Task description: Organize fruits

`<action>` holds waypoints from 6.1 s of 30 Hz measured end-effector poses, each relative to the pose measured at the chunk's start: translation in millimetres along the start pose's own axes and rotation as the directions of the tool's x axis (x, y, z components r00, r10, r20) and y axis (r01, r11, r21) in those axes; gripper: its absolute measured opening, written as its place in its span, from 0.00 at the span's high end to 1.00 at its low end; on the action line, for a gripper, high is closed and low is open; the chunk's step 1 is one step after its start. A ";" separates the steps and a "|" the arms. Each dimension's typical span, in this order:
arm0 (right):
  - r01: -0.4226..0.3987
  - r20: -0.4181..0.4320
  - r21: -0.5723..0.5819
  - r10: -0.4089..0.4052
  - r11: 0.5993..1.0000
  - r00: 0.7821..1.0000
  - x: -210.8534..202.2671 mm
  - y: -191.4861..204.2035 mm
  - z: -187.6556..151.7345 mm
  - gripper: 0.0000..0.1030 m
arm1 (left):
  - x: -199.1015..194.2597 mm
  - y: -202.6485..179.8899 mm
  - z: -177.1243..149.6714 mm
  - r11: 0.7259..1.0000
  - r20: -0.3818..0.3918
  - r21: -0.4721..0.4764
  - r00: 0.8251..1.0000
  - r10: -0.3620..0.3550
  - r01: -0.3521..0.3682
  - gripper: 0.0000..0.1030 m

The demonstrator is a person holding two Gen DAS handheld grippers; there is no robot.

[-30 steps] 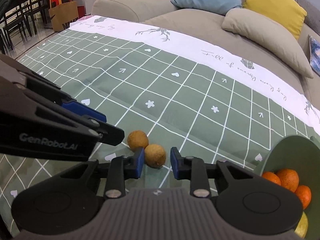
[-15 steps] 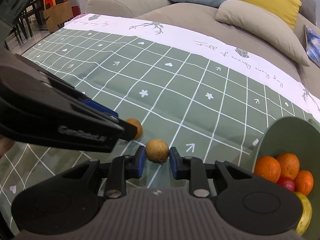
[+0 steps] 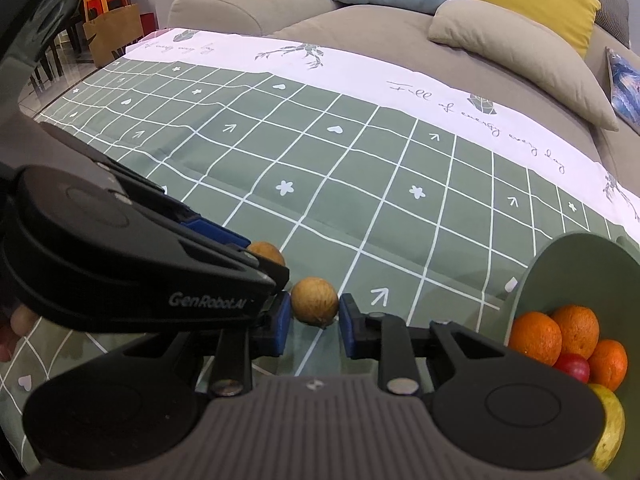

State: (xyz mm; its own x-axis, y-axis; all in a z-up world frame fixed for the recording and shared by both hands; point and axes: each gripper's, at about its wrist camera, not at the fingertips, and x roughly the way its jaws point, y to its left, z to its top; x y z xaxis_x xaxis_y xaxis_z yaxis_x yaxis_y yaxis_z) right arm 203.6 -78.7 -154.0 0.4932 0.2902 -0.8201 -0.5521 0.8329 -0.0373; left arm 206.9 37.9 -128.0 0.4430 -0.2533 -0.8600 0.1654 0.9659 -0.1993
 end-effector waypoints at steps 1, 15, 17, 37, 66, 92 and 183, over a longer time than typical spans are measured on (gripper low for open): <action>0.003 -0.002 0.000 -0.003 1.000 1.000 -0.7 0.3 -0.1 0.80 | -2.5 -0.3 -0.7 1.000 0.002 0.001 1.000 0.002 -0.002 0.72; -0.030 0.017 -0.001 0.030 1.000 0.999 -59.6 10.0 -15.9 0.80 | -67.4 -11.6 -30.8 0.998 0.040 -0.050 0.999 0.026 -0.024 0.72; -0.036 0.023 -0.002 0.036 0.999 0.999 -72.1 11.1 -20.8 0.80 | -77.5 -14.8 -35.4 0.998 0.049 -0.057 0.999 0.021 -0.018 0.72; -0.011 0.063 0.024 0.010 1.000 0.998 -178.6 -7.6 -91.7 0.80 | -128.3 -91.4 -69.6 0.997 0.083 0.076 0.996 -0.025 0.019 0.72; 0.042 0.102 0.164 -0.059 0.986 0.993 -213.7 -112.9 -125.3 0.80 | -103.4 -203.8 -36.5 0.945 0.072 0.308 0.987 -0.141 0.112 0.72; -0.146 -0.184 -0.083 0.129 0.986 0.975 -123.9 -190.0 -73.8 0.79 | -0.3 -226.8 12.6 0.889 -0.194 0.411 0.972 -0.130 0.201 0.72; 0.222 0.169 0.303 -0.281 0.927 0.945 -265.6 11.1 -105.3 0.05 | -220.4 -119.5 -114.6 0.944 0.313 -0.058 0.892 0.327 -0.326 0.10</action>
State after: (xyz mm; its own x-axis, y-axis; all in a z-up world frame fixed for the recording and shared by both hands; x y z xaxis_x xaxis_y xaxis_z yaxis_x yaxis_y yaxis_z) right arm -4.2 -196.1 3.3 0.7348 0.1195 -0.6677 -0.1986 0.9791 -0.0434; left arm -11.5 -15.6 31.5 0.7247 0.0732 -0.6852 -0.0391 0.9971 0.0651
